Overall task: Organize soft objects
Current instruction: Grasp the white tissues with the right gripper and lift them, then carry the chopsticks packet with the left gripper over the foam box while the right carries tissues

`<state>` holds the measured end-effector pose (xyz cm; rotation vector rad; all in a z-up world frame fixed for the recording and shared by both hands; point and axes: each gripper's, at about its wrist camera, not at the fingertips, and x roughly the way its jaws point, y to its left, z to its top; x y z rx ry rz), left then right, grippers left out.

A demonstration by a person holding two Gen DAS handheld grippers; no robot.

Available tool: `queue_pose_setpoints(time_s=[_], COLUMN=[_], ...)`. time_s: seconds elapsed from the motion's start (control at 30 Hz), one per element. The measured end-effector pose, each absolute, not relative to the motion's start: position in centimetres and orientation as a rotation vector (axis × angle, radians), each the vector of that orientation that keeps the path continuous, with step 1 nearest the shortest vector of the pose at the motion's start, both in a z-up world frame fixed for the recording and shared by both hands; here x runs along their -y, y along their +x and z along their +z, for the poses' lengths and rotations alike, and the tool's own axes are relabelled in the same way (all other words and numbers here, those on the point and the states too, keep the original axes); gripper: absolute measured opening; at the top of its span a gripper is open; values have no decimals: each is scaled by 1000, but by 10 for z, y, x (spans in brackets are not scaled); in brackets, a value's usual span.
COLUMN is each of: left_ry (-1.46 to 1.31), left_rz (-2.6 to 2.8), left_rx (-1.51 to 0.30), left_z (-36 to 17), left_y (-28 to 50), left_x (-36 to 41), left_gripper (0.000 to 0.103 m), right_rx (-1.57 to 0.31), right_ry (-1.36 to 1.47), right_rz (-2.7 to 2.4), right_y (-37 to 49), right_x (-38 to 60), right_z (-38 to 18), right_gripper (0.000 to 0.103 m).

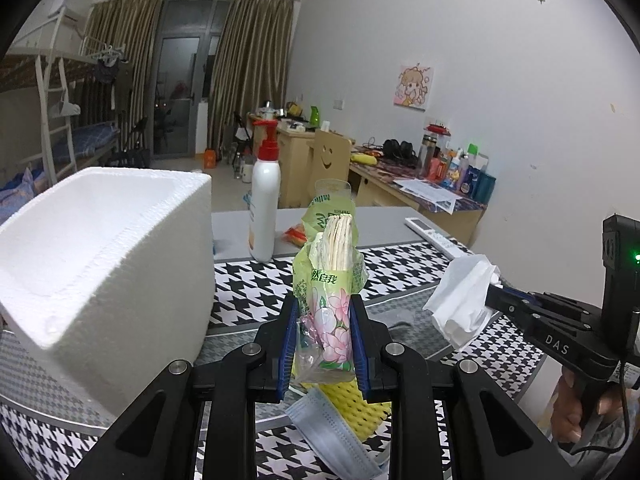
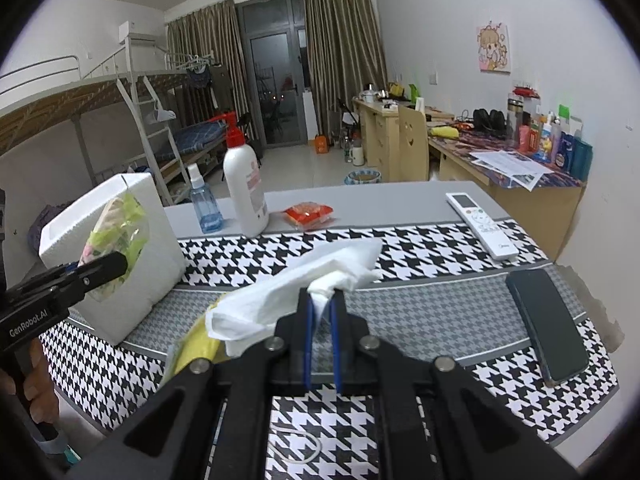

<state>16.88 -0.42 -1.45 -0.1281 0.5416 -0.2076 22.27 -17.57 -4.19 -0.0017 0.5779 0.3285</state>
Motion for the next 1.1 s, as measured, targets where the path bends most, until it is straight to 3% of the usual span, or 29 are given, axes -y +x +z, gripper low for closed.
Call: queue_pose_setpoints(time_s=[1.1], left_ry=[-34], left_rz=[-124], left_rx=[-389], left_z=[36], left_y=[144], left_x=[-17], left_gripper=[26], right_rx=[-452], right_ry=[3], right_rz=[402], right_y=[211], right_x=[129], right_z=[3], right_gripper=[11])
